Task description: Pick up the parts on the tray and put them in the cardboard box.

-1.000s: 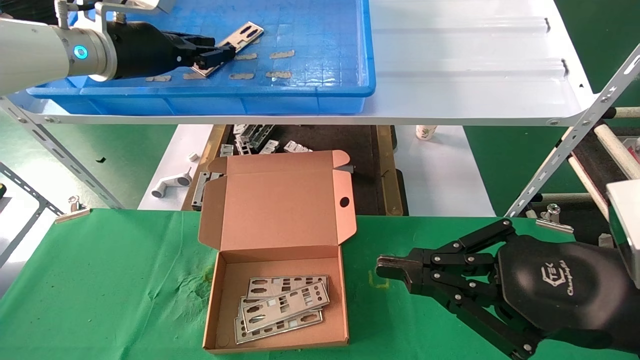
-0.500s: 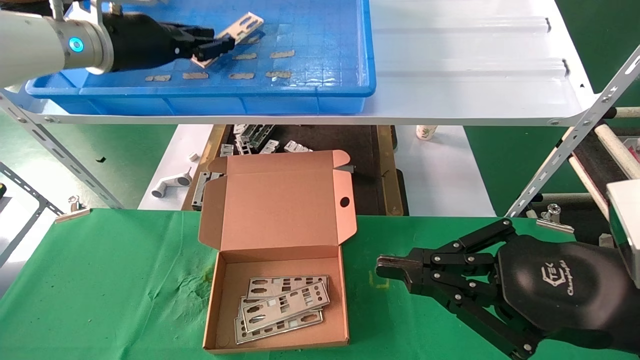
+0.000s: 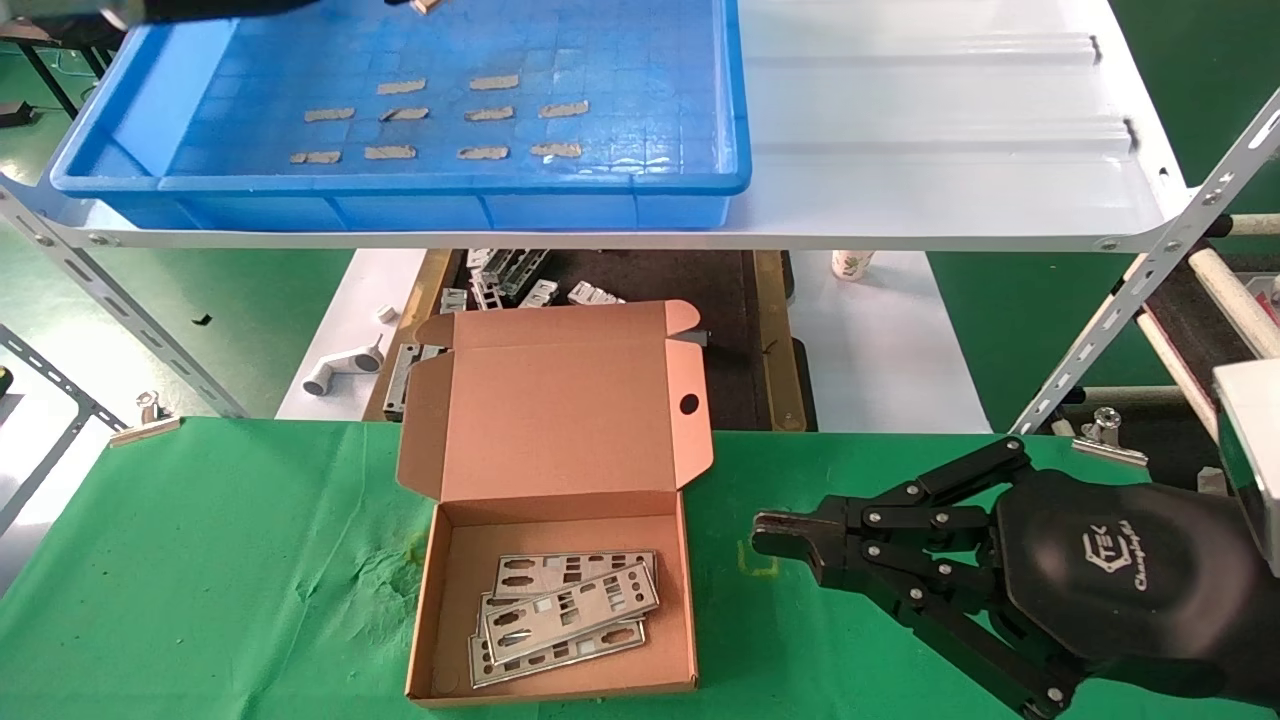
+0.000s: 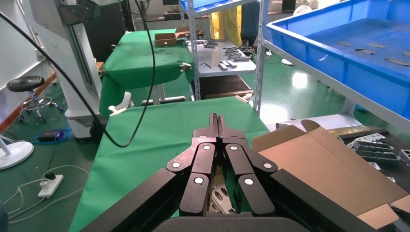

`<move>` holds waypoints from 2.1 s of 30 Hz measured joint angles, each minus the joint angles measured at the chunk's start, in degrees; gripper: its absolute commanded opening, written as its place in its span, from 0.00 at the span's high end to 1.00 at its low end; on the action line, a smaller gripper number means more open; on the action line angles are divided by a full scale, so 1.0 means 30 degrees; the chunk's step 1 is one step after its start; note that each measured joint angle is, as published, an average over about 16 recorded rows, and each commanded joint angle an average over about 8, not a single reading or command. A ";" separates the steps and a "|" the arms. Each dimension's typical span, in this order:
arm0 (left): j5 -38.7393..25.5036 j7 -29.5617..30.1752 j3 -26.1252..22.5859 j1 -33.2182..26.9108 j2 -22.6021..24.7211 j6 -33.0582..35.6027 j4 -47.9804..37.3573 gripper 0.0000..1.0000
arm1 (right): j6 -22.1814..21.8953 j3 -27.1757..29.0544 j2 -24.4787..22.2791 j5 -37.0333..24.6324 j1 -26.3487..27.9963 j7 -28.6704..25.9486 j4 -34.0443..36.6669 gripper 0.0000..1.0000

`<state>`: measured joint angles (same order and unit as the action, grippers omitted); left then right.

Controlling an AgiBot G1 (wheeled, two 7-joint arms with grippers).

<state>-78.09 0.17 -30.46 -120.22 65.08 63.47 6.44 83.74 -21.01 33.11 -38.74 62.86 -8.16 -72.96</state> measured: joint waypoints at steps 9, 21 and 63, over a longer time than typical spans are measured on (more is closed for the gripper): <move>0.0507 -0.1931 0.0116 -0.0224 -0.1288 0.5437 0.1392 1.00 | -0.0001 -0.0002 -0.0001 0.0001 0.0001 0.0001 0.0000 1.00; 0.1630 -0.3271 -0.1473 0.3006 -0.3776 0.9048 0.8111 1.00 | -0.0002 -0.0005 -0.0002 0.0003 0.0001 0.0002 0.0000 1.00; -0.2746 0.3242 -0.5831 1.3858 -0.4981 0.0793 1.9145 0.00 | -0.0006 -0.0015 -0.0006 0.0010 0.0004 0.0007 0.0000 1.00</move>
<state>-86.33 9.90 -47.95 -78.64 50.13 65.85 63.87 83.73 -21.05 33.10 -38.71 62.87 -8.14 -72.96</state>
